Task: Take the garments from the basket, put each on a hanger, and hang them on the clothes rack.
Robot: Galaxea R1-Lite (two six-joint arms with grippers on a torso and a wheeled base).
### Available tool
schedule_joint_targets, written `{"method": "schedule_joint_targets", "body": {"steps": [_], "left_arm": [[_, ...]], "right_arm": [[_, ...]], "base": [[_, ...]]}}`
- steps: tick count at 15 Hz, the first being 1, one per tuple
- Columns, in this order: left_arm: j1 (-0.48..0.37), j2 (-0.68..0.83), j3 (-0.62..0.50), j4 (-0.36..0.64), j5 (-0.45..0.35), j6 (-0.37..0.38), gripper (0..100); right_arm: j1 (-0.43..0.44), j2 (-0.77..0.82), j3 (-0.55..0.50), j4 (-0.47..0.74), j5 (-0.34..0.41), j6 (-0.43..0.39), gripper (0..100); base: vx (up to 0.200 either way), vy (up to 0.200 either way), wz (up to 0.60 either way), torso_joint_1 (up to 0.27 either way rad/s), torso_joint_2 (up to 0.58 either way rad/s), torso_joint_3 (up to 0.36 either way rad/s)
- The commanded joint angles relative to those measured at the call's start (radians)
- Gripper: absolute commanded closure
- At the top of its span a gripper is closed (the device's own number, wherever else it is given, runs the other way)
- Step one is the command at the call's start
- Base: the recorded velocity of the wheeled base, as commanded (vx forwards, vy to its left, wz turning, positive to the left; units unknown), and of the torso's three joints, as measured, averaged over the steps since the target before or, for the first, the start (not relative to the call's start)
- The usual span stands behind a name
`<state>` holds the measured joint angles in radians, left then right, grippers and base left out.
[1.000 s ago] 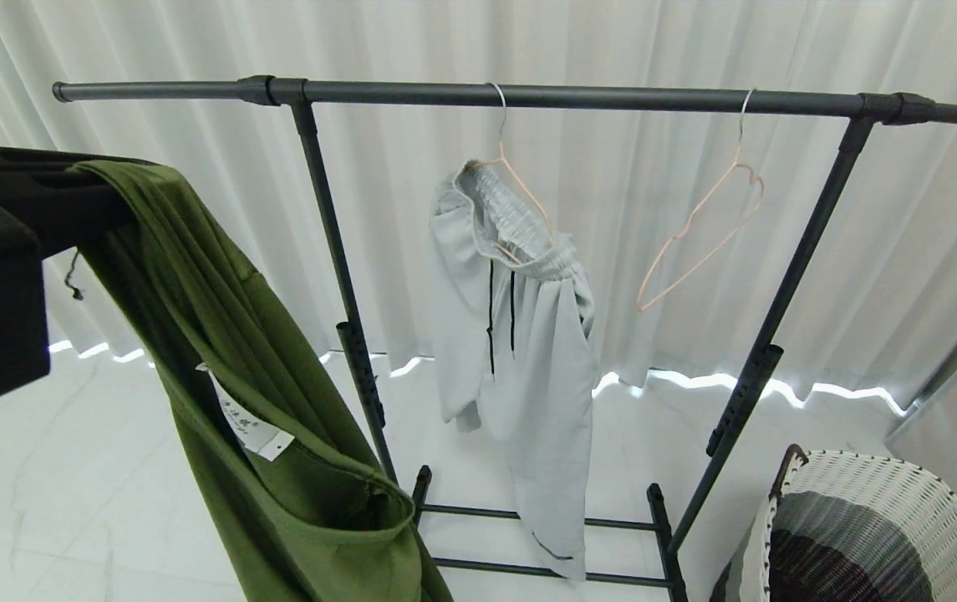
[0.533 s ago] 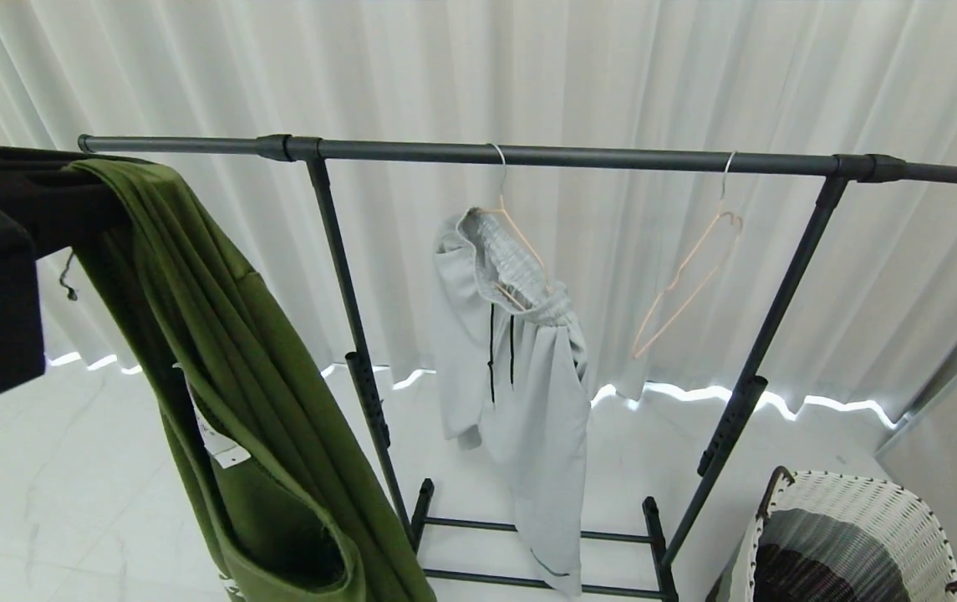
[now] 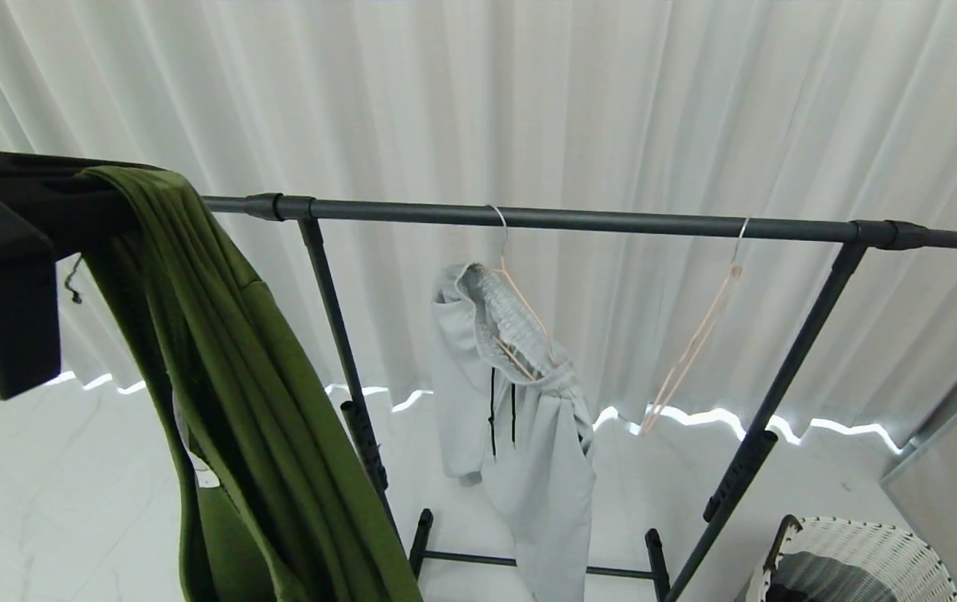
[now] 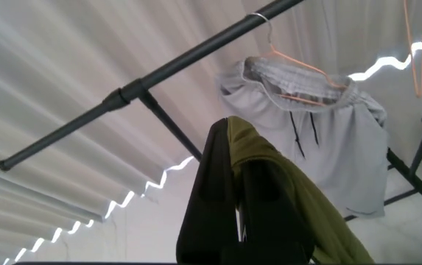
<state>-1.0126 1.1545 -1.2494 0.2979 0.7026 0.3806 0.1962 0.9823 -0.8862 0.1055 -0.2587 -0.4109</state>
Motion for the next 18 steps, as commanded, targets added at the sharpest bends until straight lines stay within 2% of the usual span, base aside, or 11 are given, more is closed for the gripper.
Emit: {"method": "schedule_joint_targets", "body": {"steps": [1,5,8,9,11,13,17,18], "left_arm": [[-0.001,0.002,0.002,0.000,0.000,0.000,100],[-0.001,-0.007,0.039,0.000,0.000,-0.002,100],[0.006,-0.012,0.056,-0.003,0.000,-0.002,100],[0.051,-0.012,0.056,-0.003,0.000,-0.002,100],[0.081,-0.015,0.059,-0.002,-0.002,-0.002,100],[0.081,-0.015,0.059,-0.003,-0.002,-0.002,100],[0.083,-0.004,0.059,-0.003,-0.005,-0.005,100],[0.081,-0.002,0.061,-0.003,-0.006,-0.005,100]], "right_arm": [[0.000,0.004,0.010,0.000,0.016,0.000,0],[0.002,0.053,0.055,-0.012,0.119,0.020,0],[0.031,0.153,0.089,-0.122,0.190,0.070,0],[0.069,0.219,0.095,-0.191,0.197,0.110,0],[0.157,0.317,0.089,-0.259,0.194,0.173,0],[0.206,0.423,0.089,-0.325,0.164,0.215,0],[0.229,0.625,0.053,-0.480,0.059,0.313,0],[0.227,0.653,0.038,-0.486,0.042,0.336,0]], "base": [[0.200,0.000,0.00,0.036,-0.04,-0.022],[0.000,0.000,0.00,0.000,0.00,0.000],[0.000,0.000,0.00,0.000,0.00,0.000],[0.000,0.000,0.00,0.000,0.00,0.000],[0.000,0.000,0.00,0.000,0.00,0.000],[0.000,0.000,0.00,0.000,0.00,0.000],[0.000,0.000,0.00,0.000,0.00,0.000],[0.000,0.000,0.00,0.000,0.00,0.000]]}}
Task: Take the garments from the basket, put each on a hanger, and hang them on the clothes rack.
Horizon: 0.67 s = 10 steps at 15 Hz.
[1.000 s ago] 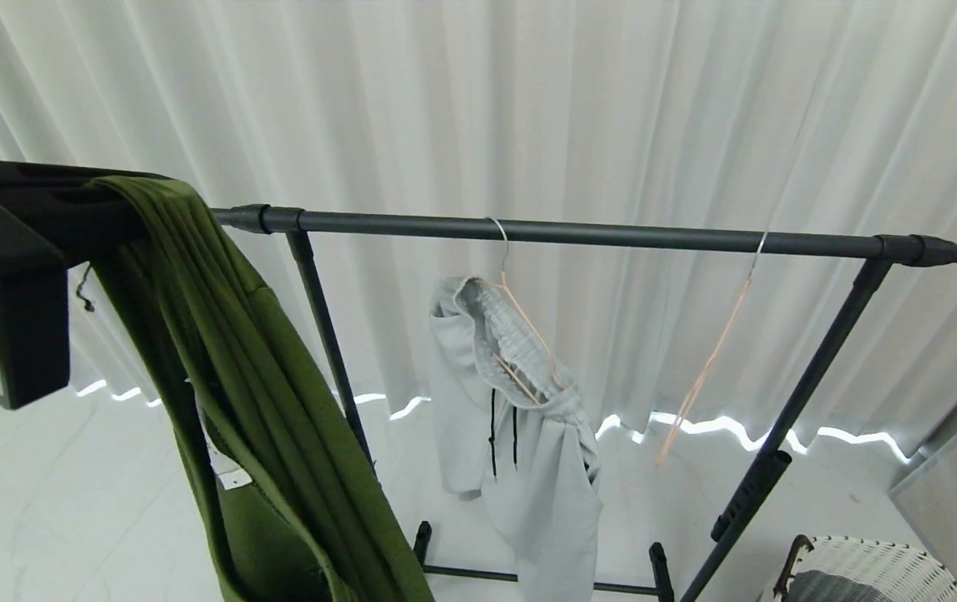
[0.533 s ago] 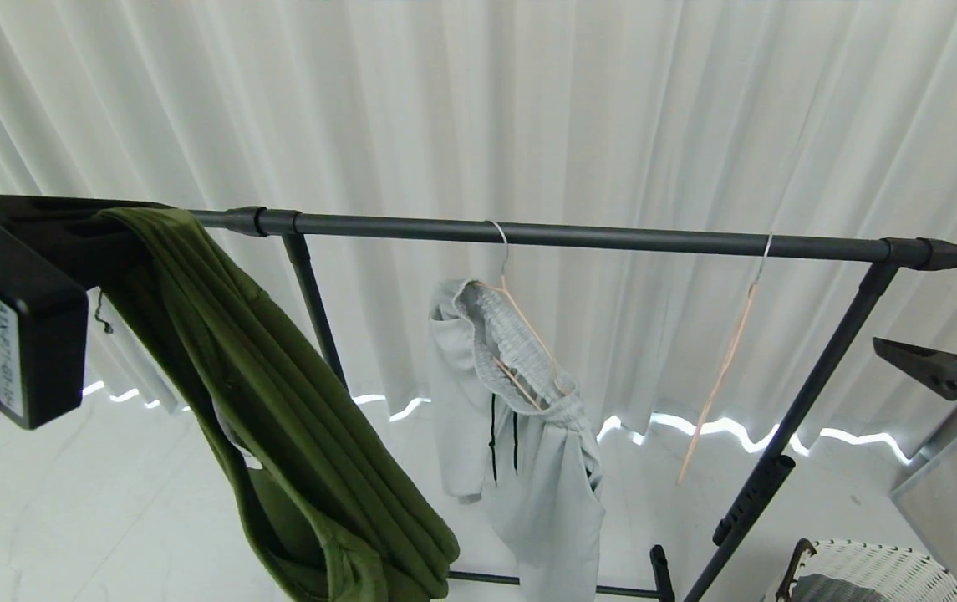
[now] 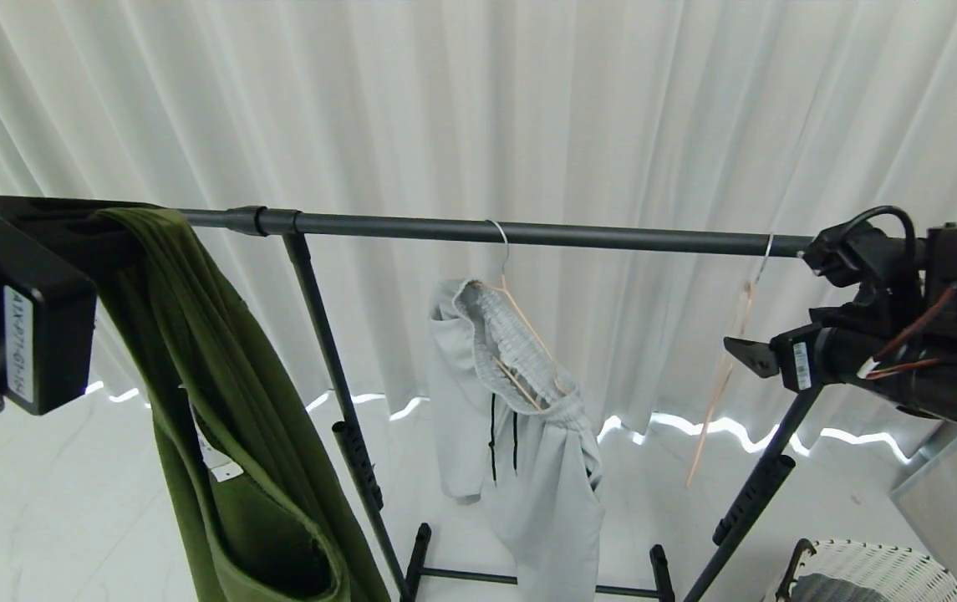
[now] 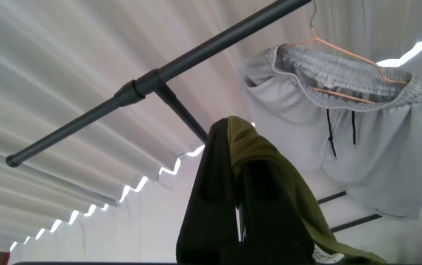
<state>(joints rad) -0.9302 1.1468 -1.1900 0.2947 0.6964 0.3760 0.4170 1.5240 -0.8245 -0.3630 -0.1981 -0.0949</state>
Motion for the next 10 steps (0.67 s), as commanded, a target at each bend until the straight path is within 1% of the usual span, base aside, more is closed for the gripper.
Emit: {"method": "schedule_joint_targets", "body": {"steps": [1,3,5,7,10], "left_arm": [[-0.001,0.004,0.007,0.000,0.000,0.000,100],[-0.001,0.004,0.018,0.000,-0.001,0.000,100],[-0.001,0.008,0.020,0.000,-0.008,0.000,100],[0.001,0.019,0.018,0.000,-0.028,-0.002,100],[-0.001,0.033,0.012,-0.002,-0.029,-0.006,100]], "right_arm": [[0.002,0.130,-0.035,-0.017,-0.034,0.038,0],[-0.011,0.139,-0.033,-0.016,-0.047,0.055,0],[-0.012,0.137,-0.027,-0.014,-0.047,0.055,0],[-0.018,0.137,-0.025,-0.008,-0.069,0.055,0],[-0.023,0.137,-0.025,-0.004,-0.073,0.057,0]], "base": [[0.000,0.000,0.00,0.000,0.00,0.000],[0.000,0.000,0.00,0.000,0.00,0.000],[0.000,0.000,0.00,0.000,0.00,0.000],[0.000,0.000,0.00,0.000,0.00,0.000],[0.000,0.000,0.00,0.000,0.00,0.000]]}}
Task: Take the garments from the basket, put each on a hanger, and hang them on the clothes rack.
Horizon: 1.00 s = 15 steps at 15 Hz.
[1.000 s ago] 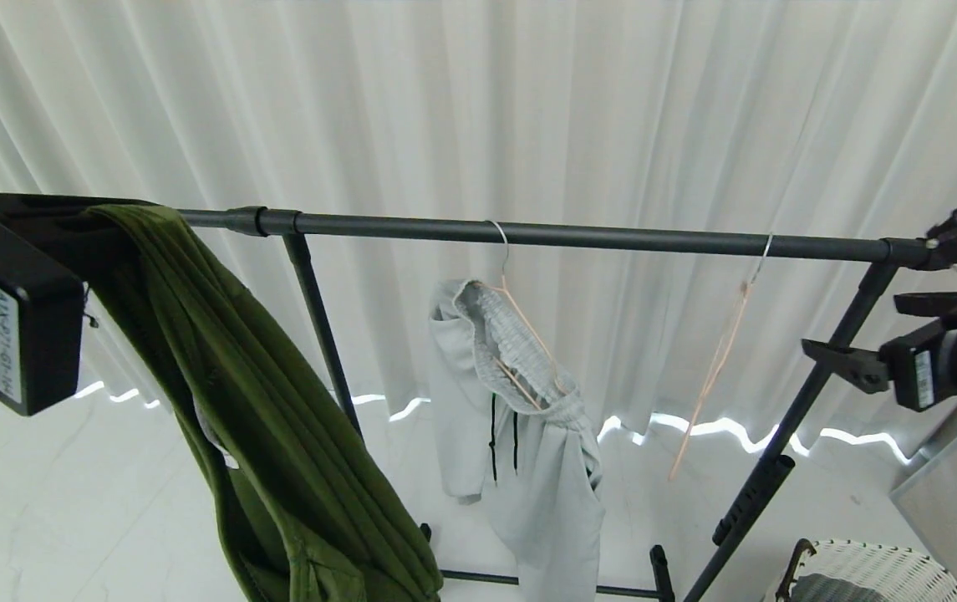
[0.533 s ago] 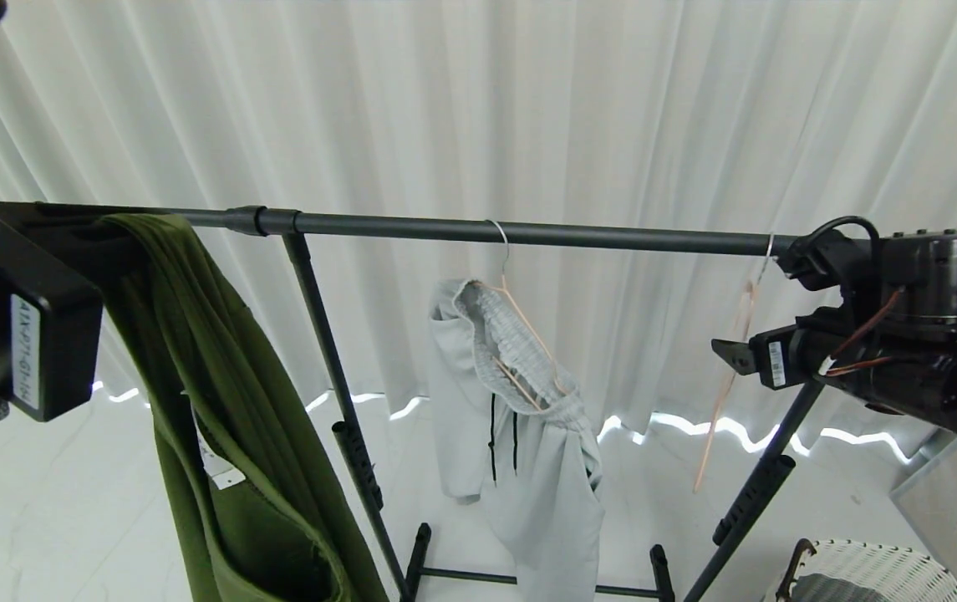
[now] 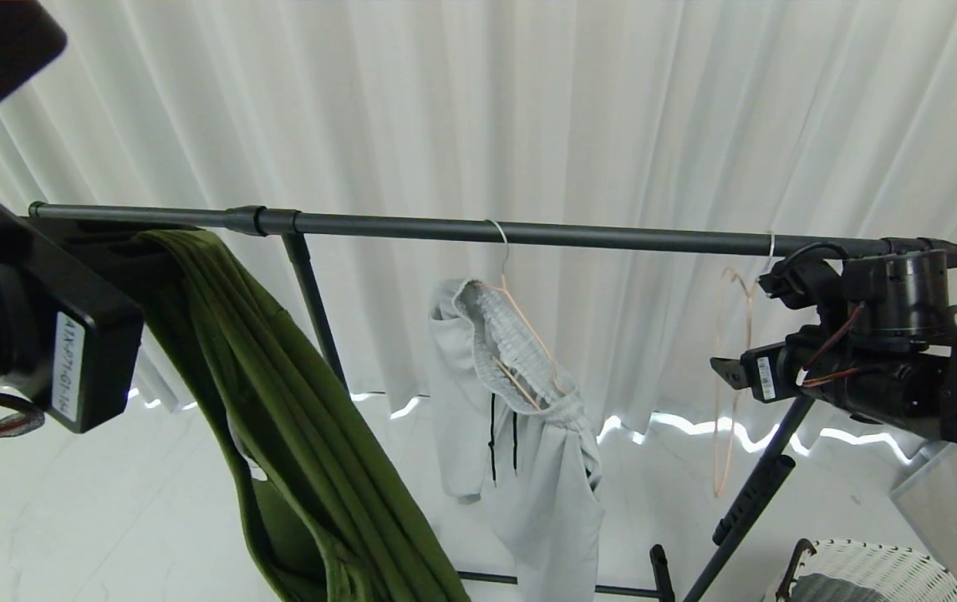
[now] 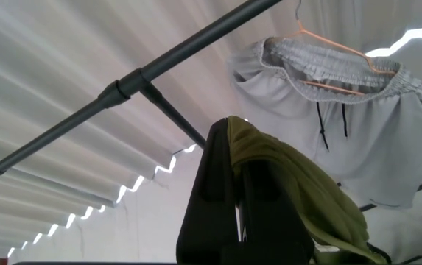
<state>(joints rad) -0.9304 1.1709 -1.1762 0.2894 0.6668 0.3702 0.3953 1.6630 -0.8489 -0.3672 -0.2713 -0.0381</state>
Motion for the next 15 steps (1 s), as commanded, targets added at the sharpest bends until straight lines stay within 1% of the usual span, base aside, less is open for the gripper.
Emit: {"method": "schedule_joint_targets", "body": {"steps": [1,2,3,5,7,9,11,15], "left_arm": [[0.001,0.010,0.003,-0.013,0.000,0.001,100],[0.001,0.013,0.007,-0.035,0.000,0.004,100],[0.001,0.013,0.007,-0.039,0.000,0.007,100],[0.001,0.016,0.007,-0.039,0.000,0.007,100],[0.001,0.016,0.006,-0.039,0.000,0.009,100],[0.001,0.016,0.004,-0.039,0.000,0.009,100],[0.001,0.016,0.003,-0.039,0.000,0.009,100],[0.001,0.015,0.000,-0.039,0.000,0.010,100]], "right_arm": [[-0.006,-0.002,0.001,0.001,0.000,0.000,0],[-0.007,-0.003,-0.001,0.001,0.000,0.001,0],[-0.007,-0.003,-0.001,0.001,0.000,0.020,0],[-0.007,-0.003,0.004,0.017,0.000,0.098,0],[-0.007,-0.008,0.010,0.065,0.000,0.182,0],[-0.012,-0.006,0.010,0.113,-0.002,0.244,0],[-0.013,0.000,0.008,0.148,-0.002,0.271,0],[-0.047,0.049,0.007,0.145,-0.020,0.271,0]], "base": [[0.000,0.000,0.00,0.000,0.00,0.000],[0.000,0.000,0.00,0.000,0.00,0.000],[0.000,0.000,0.00,0.000,0.00,0.000],[0.000,0.000,0.00,0.000,0.00,0.000],[0.000,0.000,0.00,0.000,0.00,0.000],[0.000,0.000,0.00,0.000,0.00,0.000],[0.000,0.000,0.00,0.000,0.00,0.000],[0.000,0.000,0.00,0.000,0.00,0.000]]}}
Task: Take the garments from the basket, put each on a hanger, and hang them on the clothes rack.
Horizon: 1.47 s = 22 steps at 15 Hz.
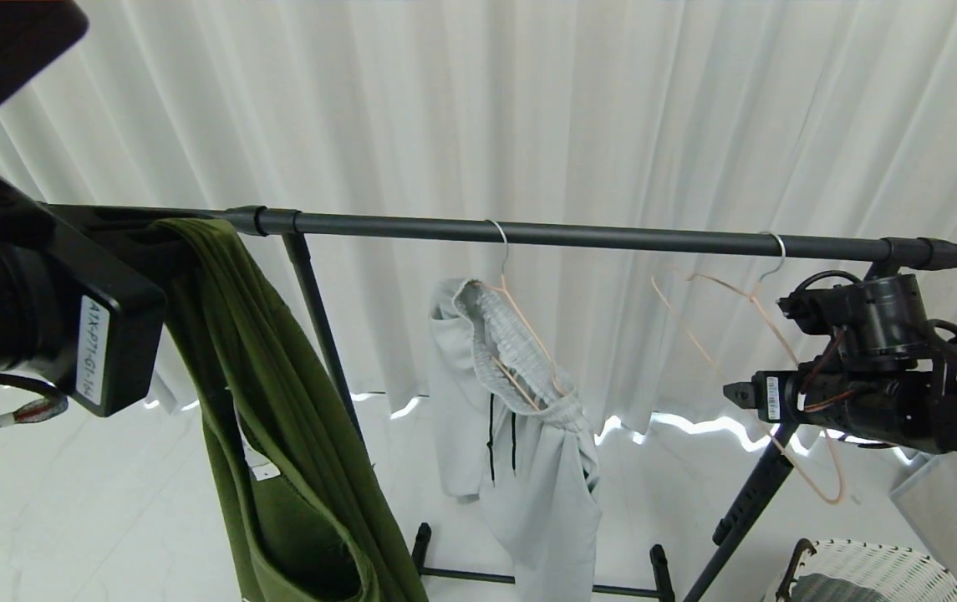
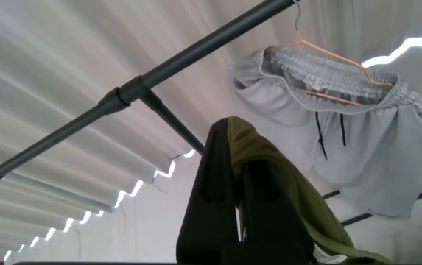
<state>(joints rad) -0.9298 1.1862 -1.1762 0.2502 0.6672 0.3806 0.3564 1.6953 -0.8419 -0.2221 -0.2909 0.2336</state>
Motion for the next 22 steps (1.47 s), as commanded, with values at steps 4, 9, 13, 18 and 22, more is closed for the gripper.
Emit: {"method": "schedule_joint_targets", "body": {"steps": [4,9,13,18,22], "left_arm": [[0.000,0.003,0.000,0.000,0.000,0.000,100],[0.000,0.004,0.000,0.000,0.000,0.000,100],[0.000,0.004,-0.002,0.000,0.000,0.000,100],[0.000,0.004,-0.002,0.000,0.002,0.001,100],[0.000,0.004,-0.003,0.000,0.002,0.001,100]], "right_arm": [[-0.011,0.017,-0.003,0.000,0.001,-0.005,0],[0.013,0.009,-0.002,0.001,0.001,0.001,0],[0.016,0.018,-0.006,-0.005,-0.004,0.001,0],[-0.004,0.020,-0.008,-0.005,-0.005,0.000,100],[-0.016,0.027,-0.008,-0.005,-0.005,0.000,100]], "base": [[0.000,0.000,0.00,0.000,0.00,0.000],[0.000,0.000,0.00,0.000,0.00,0.000],[0.000,0.000,0.00,0.000,0.00,0.000],[0.000,0.000,0.00,0.000,0.00,0.000],[0.000,0.000,0.00,0.000,0.00,0.000]]}}
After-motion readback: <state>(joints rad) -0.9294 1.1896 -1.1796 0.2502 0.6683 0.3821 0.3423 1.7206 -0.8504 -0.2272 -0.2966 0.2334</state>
